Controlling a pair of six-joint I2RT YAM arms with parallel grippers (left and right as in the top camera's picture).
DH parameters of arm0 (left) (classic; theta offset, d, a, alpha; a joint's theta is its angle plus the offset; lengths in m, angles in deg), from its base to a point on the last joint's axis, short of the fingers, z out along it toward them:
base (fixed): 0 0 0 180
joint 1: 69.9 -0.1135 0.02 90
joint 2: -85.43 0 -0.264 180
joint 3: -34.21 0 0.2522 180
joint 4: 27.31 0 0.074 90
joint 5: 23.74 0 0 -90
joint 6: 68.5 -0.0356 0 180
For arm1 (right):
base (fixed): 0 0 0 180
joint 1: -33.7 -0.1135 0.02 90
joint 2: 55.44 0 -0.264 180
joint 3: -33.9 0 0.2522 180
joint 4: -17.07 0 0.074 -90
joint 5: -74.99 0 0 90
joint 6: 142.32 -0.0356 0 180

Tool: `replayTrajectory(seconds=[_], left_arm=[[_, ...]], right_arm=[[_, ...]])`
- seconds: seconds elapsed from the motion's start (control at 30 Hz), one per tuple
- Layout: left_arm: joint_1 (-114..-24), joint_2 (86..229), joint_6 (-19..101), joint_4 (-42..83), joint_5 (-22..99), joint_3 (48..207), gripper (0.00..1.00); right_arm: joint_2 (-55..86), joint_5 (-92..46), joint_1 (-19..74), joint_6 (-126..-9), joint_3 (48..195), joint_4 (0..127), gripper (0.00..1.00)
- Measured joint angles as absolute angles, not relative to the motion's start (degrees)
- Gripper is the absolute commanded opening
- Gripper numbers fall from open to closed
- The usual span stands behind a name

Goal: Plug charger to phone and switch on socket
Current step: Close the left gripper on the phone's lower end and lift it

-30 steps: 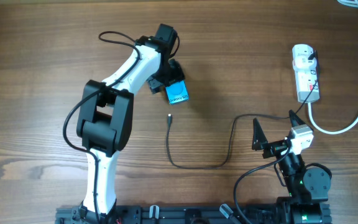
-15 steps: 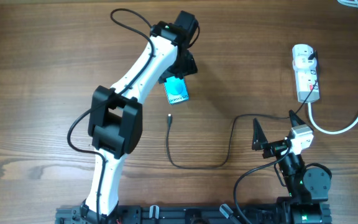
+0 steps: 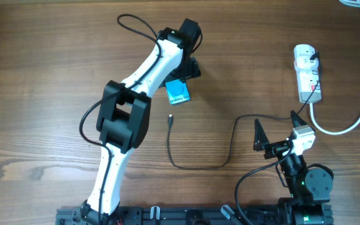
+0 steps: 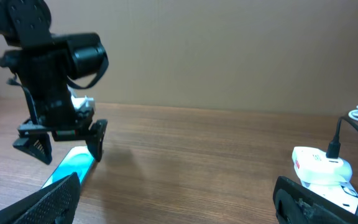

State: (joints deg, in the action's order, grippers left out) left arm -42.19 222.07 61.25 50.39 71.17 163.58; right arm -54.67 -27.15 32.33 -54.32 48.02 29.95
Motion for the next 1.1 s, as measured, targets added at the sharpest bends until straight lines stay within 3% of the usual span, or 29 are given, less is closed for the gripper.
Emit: replayTrajectory(seconds=[0.4, 0.6, 0.73, 1.1], left_arm=[[-42.21, 224.62, 61.27, 49.47, 70.95, 164.11, 0.90], [-42.32, 225.06, 61.29, 49.86, 69.20, 164.72, 0.73], [-42.32, 225.10, 61.27, 49.97, 68.76, 164.83, 0.67], [-42.59, 225.08, 61.27, 50.52, 68.63, 164.94, 0.66]], right_arm=[[-54.67, -27.15, 32.33, -54.32, 48.02, 29.95, 1.00], [-54.67, -27.15, 32.33, -54.34, 48.02, 29.95, 1.00], [-54.67, -27.15, 32.33, -54.34, 48.02, 29.95, 1.00], [-54.67, -27.15, 32.33, -54.34, 48.02, 29.95, 1.00]])
